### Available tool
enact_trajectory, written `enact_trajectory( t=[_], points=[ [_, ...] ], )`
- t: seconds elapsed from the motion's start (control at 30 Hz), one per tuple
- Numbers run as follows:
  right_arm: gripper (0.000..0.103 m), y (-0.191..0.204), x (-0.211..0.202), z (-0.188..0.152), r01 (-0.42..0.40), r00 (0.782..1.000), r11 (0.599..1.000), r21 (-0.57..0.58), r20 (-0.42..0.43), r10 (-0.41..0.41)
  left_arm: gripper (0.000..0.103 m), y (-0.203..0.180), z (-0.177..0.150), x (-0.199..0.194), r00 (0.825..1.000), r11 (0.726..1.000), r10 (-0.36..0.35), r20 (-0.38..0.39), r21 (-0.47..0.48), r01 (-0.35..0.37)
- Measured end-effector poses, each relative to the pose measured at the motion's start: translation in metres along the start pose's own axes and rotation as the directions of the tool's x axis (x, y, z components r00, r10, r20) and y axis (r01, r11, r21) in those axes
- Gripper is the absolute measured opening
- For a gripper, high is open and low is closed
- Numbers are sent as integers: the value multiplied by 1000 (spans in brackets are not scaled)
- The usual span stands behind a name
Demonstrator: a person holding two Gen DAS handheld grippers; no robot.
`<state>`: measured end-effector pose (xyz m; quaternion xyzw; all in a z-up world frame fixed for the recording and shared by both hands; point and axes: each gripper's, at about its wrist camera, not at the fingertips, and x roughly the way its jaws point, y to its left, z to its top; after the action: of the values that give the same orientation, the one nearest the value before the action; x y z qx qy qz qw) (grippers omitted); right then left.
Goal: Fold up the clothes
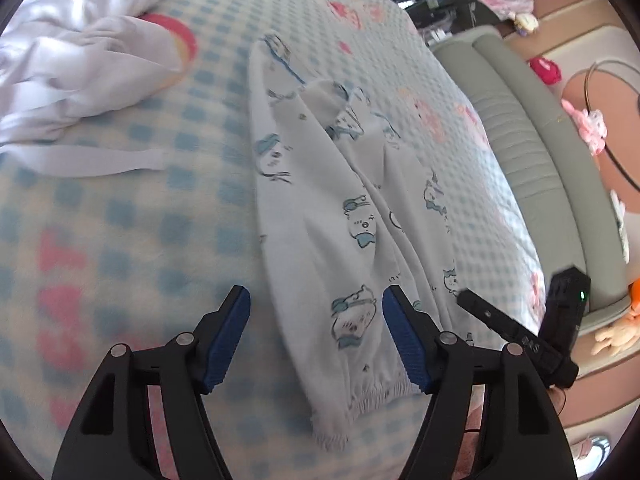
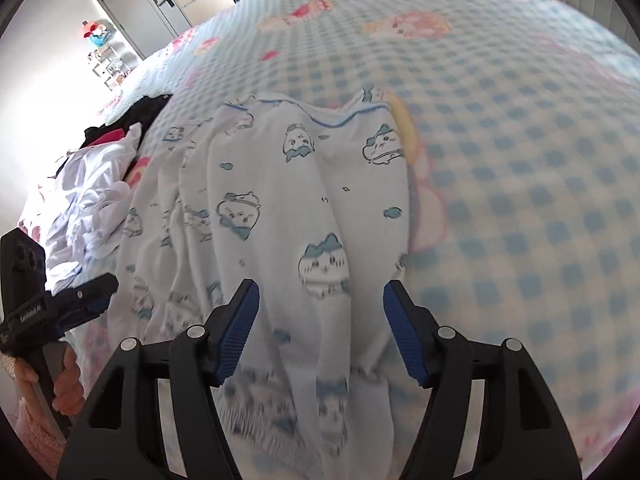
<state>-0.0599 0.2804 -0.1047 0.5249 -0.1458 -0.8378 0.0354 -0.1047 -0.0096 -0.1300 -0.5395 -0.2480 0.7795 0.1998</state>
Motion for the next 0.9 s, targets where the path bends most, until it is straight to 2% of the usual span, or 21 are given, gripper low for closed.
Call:
enact_trajectory(
  t=[0.07,0.1,0.13,0.17,0.2,0.23,0.3,0.37,0.63,0.7,0.83,0.87,0.9],
  points=[
    [67,0,19,4,2,999,1000,1,-43,-2,69,-4,2,15,999,999,34,-25,11,-33],
    [63,2,23,3,3,999,1000,-6,-45,-3,63,-7,1,20,998,998,56,-35,25,-55],
    [54,5,28,2,3,999,1000,-12,-46,-4,53,-10,0,24,996,996,80,-44,43,-78],
    [48,7,29,0,-1,999,1000,-18,-44,0,33,-11,0,23,995,995,88,-45,53,-86],
    [34,9,28,-2,-12,999,1000,-22,-37,11,21,-12,-2,21,995,995,88,-44,58,-86],
    [19,11,26,-4,-22,999,999,-24,-32,21,18,-13,-3,18,995,994,89,-42,63,-86],
    [14,11,21,-7,-14,1000,1000,-25,-22,14,11,-14,-5,12,995,994,90,-39,73,-87],
    [11,12,11,-9,7,1000,1000,-28,5,-7,8,-15,-7,7,995,993,90,-36,83,-87],
    [6,13,-44,-24,39,993,999,-24,117,-36,8,-22,-19,-25,997,989,82,-15,127,-80],
    [6,11,-46,-25,21,995,1000,-12,99,-20,8,-19,-21,-28,997,990,70,-17,121,-67],
    [7,8,-31,-28,31,999,999,-22,37,-30,11,4,-23,-17,991,992,119,-54,44,-116],
    [11,7,-29,-29,27,999,999,-20,29,-26,19,10,-25,-16,992,993,115,-60,20,-114],
    [23,7,-27,-30,19,1000,1000,-19,23,-18,36,15,-28,-17,994,996,91,-60,0,-92]
  ],
)
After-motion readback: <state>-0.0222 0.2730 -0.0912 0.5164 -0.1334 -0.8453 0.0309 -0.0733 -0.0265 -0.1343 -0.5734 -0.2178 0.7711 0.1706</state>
